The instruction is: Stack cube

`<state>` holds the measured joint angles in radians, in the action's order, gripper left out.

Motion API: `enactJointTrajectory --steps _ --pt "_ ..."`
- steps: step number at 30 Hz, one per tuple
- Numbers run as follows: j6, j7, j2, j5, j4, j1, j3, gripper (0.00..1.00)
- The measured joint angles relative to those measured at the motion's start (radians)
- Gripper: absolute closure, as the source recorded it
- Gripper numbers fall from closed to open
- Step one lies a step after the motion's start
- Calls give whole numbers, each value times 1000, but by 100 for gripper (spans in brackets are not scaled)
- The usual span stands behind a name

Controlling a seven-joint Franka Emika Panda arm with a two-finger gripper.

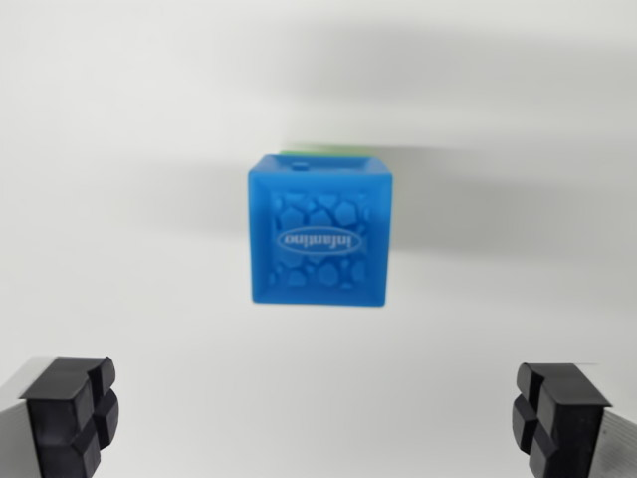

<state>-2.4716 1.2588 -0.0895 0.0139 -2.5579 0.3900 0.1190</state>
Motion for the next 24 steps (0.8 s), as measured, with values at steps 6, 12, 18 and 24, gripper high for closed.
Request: enactJointTrajectory --steps 6,12,18,24 --pt "71 -5 -52 6 20 0 0 0" --pt "146 -9 -102 12 46 0 0 0" --pt "218 -12 -144 15 76 0 -1 0" --pt "281 -14 -175 17 108 0 -2 0"
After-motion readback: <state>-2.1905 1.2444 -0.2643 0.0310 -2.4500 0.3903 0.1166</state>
